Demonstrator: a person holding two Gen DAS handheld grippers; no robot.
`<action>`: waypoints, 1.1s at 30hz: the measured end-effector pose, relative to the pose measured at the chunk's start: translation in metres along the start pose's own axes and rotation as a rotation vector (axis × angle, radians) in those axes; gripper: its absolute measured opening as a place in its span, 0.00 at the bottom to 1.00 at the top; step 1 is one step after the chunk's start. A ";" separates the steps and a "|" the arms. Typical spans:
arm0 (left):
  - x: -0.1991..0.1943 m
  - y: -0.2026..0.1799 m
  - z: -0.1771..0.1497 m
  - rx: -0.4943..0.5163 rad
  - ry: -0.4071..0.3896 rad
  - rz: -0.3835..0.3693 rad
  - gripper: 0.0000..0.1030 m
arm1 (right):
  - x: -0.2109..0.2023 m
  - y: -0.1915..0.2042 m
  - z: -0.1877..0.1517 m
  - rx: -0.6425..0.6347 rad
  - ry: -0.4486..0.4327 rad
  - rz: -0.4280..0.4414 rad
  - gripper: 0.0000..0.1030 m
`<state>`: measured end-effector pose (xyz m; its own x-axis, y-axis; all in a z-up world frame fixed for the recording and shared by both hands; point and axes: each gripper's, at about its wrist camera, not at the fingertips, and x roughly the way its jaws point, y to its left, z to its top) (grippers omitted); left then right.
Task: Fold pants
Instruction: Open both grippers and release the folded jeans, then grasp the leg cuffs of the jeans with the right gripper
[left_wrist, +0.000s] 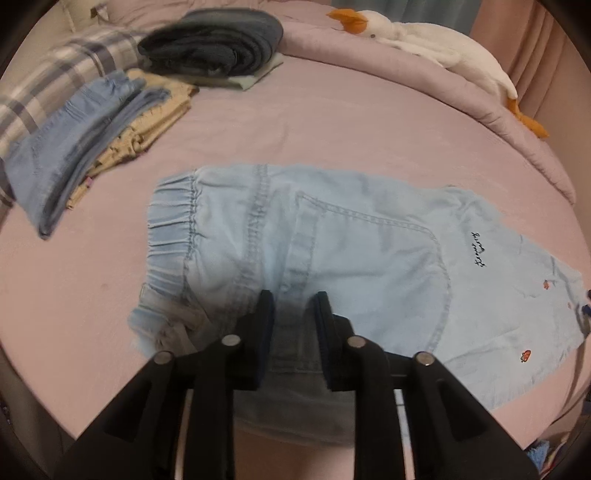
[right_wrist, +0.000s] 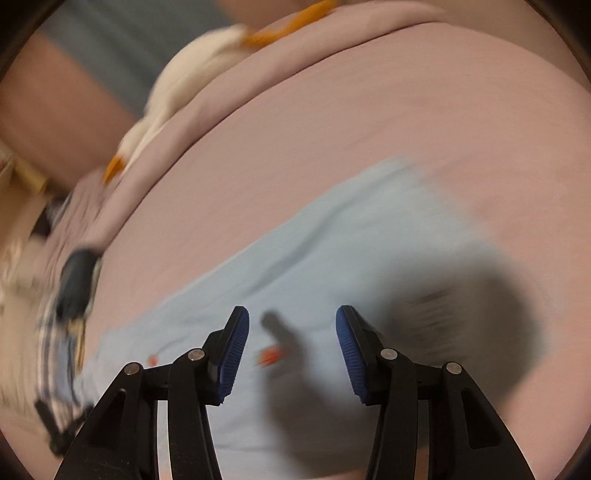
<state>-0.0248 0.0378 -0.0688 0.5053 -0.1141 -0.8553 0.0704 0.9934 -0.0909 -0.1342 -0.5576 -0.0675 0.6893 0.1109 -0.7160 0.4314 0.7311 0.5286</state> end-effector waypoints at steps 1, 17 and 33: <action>-0.006 -0.006 -0.001 0.020 -0.019 0.011 0.29 | -0.005 -0.003 0.003 0.009 -0.019 -0.034 0.47; -0.008 -0.135 -0.049 0.380 0.033 -0.154 0.43 | 0.023 0.117 -0.081 -0.335 0.221 0.323 0.48; -0.001 -0.134 -0.046 0.356 0.060 -0.145 0.48 | -0.048 -0.054 -0.003 0.156 -0.106 0.067 0.48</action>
<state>-0.0741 -0.0950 -0.0795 0.4175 -0.2415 -0.8760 0.4367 0.8987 -0.0396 -0.1926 -0.6000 -0.0630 0.7736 0.0780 -0.6289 0.4617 0.6103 0.6437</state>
